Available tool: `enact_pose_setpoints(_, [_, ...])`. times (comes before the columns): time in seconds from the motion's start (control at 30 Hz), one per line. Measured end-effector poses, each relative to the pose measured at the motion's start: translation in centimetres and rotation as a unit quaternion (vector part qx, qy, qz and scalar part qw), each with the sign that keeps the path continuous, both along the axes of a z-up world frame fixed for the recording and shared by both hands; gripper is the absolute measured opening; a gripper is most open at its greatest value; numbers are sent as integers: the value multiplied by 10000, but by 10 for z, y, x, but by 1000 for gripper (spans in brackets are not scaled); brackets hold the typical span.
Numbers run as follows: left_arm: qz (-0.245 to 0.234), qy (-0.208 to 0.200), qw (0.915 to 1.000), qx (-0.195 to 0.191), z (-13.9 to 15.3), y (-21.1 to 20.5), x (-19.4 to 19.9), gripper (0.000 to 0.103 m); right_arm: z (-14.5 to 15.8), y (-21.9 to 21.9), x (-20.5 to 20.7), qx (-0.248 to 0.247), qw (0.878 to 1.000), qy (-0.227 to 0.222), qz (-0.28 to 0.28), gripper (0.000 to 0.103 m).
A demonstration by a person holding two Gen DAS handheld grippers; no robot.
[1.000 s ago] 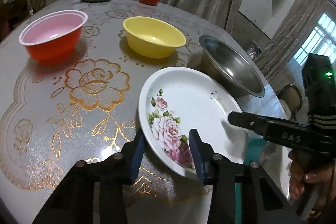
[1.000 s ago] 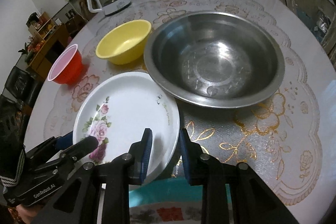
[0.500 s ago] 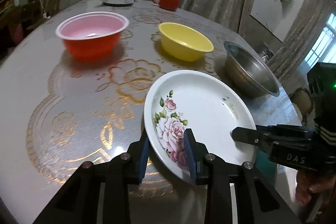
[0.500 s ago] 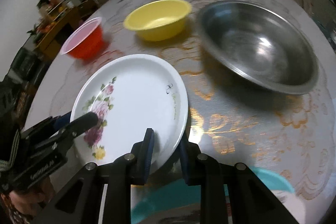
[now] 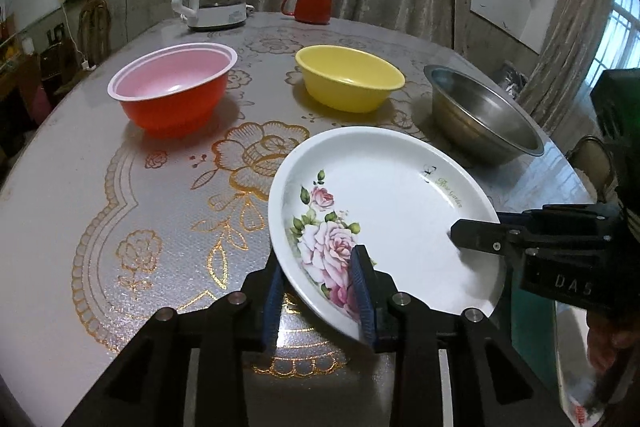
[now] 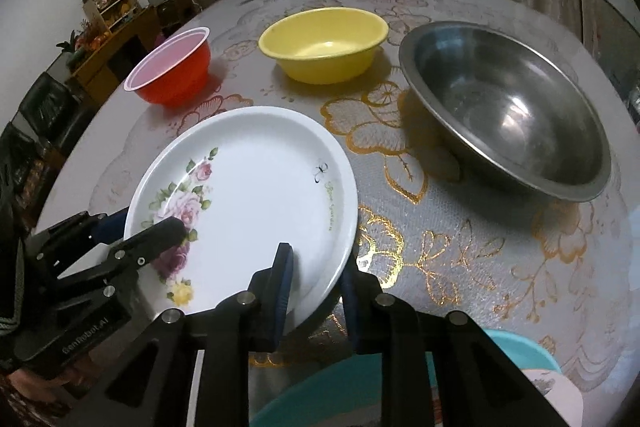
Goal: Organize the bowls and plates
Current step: 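Lift the floral plate with both grippers and carry it over the plate stack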
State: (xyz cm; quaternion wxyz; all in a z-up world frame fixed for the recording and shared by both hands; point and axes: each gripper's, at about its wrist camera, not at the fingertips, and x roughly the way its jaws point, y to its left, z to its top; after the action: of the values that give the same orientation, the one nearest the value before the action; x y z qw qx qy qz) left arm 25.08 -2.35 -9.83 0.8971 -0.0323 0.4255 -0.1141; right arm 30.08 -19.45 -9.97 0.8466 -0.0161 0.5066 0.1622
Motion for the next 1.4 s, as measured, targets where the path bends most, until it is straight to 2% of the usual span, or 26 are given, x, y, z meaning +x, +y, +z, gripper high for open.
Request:
enact_pose_setpoints(0.13, [3,-36,9999,109,0,-1,-3,33,3,8,-7,-425,9987,-246,130,22])
enact_pose_setpoints(0.27, [-8,-79,9999,111,1,-1,-10,33,3,6,-10,-331,9991,-193,152,22])
enact_pose_setpoints(0.53, [38,-188,9997,-119,5,8,-30,33,14,15,-28,-479,9969,-525,339,22])
enact_pose_setpoints(1.1, [177,-459,9982,-353,25,15,-63,33,38,19,-65,-165,9962,-810,273,22])
enact_pose_setpoints(1.4, [27,-634,9976,-265,40,-3,-81,33,50,-1,-90,32,9955,-944,72,22])
